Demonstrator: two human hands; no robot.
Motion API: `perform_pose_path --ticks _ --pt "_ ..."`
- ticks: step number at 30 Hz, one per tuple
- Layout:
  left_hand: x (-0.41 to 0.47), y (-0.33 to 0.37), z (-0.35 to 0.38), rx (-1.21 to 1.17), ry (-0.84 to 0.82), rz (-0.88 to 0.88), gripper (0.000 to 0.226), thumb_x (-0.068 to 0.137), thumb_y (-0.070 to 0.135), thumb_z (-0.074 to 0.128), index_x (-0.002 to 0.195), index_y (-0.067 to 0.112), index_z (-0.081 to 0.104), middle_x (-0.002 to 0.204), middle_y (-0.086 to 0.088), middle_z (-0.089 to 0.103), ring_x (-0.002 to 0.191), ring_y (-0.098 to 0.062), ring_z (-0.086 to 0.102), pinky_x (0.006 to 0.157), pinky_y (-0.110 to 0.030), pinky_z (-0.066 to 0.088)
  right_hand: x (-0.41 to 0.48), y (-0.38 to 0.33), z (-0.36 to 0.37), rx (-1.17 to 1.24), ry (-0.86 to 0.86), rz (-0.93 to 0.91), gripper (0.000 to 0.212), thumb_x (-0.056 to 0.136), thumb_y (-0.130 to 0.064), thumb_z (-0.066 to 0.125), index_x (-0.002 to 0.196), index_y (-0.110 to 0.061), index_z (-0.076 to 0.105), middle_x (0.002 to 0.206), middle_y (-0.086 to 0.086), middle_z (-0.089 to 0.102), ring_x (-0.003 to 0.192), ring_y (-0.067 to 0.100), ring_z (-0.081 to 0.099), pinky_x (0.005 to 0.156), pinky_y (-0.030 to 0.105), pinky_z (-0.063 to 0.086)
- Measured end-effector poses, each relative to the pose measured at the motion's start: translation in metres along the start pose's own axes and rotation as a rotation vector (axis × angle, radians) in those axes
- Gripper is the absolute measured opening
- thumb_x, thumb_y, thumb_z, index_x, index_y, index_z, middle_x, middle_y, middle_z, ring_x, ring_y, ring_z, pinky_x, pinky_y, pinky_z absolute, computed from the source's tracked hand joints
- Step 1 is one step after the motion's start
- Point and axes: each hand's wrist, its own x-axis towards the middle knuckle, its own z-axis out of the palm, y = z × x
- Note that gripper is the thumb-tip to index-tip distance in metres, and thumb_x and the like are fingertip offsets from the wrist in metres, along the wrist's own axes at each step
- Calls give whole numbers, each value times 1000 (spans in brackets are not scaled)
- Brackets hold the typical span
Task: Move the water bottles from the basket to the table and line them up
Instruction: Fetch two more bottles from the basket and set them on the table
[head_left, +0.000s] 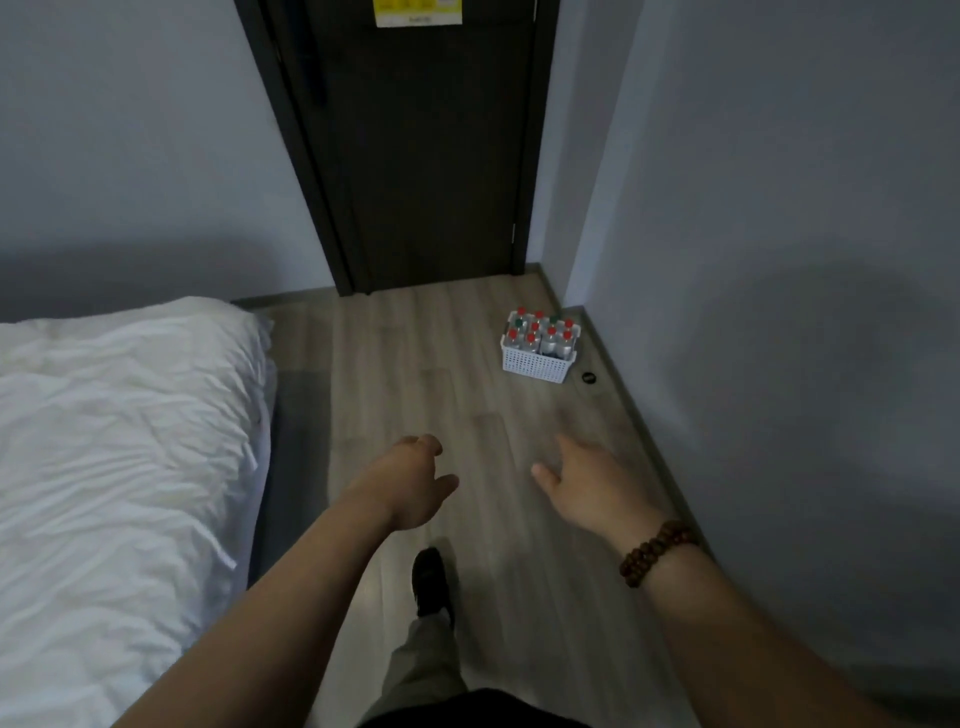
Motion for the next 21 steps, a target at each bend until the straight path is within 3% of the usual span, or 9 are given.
perform_pose_path --ticks 7,13,21 --pt "187 -6 -81 44 -49 91 58 101 45 57 149 15 44 146 -9 52 126 -25 57 103 -35 47 168 -26 -44 41 -2 86 53 98 -56 41 135 -20 51 123 4 66 103 23 64 90 43 55" --pt "312 2 -145 89 -90 156 59 100 46 58 149 15 45 148 -10 51 129 -26 56 104 -37 47 271 -45 -90 62 -13 143 50 103 -51 41 141 -20 47 120 3 66 98 19 63 86 37 55" --pt "485 28 -184 100 -144 158 59 99 46 59 148 16 45 144 -10 53 122 -25 60 101 -39 50 431 -23 -129 137 8 182 45 105 -47 46 142 -21 48 121 1 66 89 13 59 78 27 52"
